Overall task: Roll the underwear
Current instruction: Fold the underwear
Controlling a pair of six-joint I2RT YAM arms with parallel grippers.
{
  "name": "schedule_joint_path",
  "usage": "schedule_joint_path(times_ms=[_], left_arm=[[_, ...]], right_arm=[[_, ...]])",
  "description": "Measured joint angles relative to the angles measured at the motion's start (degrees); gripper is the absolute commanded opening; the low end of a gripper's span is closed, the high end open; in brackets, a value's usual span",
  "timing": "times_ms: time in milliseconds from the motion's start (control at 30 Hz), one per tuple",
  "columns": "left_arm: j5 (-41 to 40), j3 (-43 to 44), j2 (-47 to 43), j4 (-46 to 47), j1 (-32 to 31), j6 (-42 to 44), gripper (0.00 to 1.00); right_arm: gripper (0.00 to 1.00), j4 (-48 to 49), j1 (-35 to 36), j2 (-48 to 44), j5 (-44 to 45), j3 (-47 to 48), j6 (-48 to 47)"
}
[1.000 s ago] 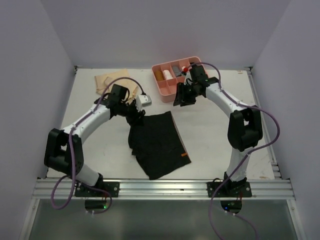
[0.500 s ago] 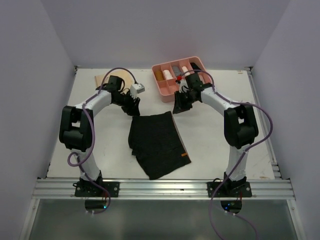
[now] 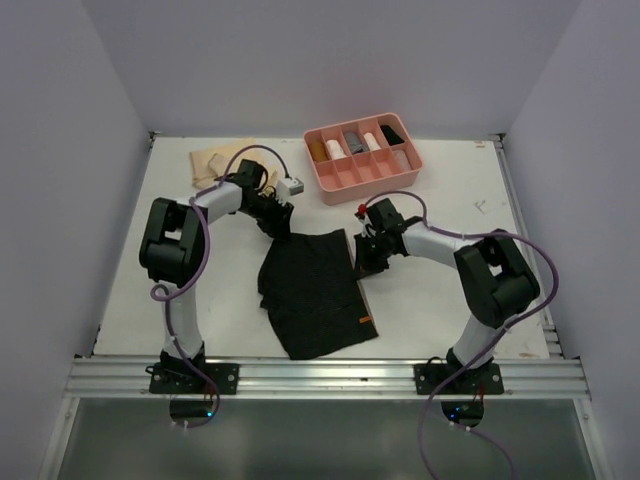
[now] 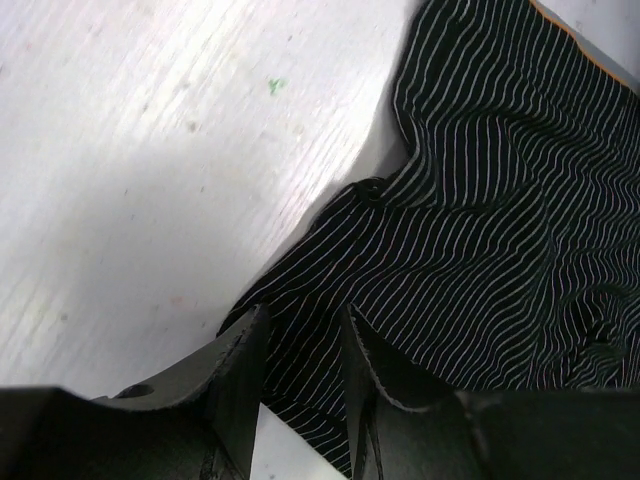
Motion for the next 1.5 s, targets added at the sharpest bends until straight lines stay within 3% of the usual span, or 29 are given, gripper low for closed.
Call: schedule_joint_path(times_ms=[233,300,367,400,633,833,967,1500], left_arm=[[0.0,4.7,3.4,1.8,-4.7,-1.2,0.38],[-0.2,5.1,3.6,1.9,-5.3,-1.1,0.41],[0.1,5.1,3.5,1.8,-5.2,-1.0,0.45],[0.3,5.1,3.3,1.7,-5.0,-0.9,0.45],[1.2,4.4,-0.7,0.8,0.4,2.4,0.47],[2.2,4.8,-1.4,0.5,1.7,4.2,0.48],[2.4,4.9,-0.9,0.7,1.3,4.2,0.48],[2.5,6.1,2.8,0.8,1.3,4.5,0.49]], right_arm=[[0.08,2.5,2.0,-7.7,2.5,-8.3,6.6],[0.13,1.5,2.2,-10.4,3.0,-9.1,7.2],[0.28,0.6,2.1,-13.0,3.6,-8.5,7.2],[0.35,0.2,2.1,-14.1,4.2,-7.7,6.7],[0.47,-1.0,-2.1,-9.0,6.1,10.0,0.3],[0.49,0.3,-5.2,1.8,5.5,19.0,-7.0],[0.50,0.3,-5.2,6.9,2.8,20.0,-11.3],[0.52,0.3,-5.7,12.7,-1.3,19.9,-21.3]])
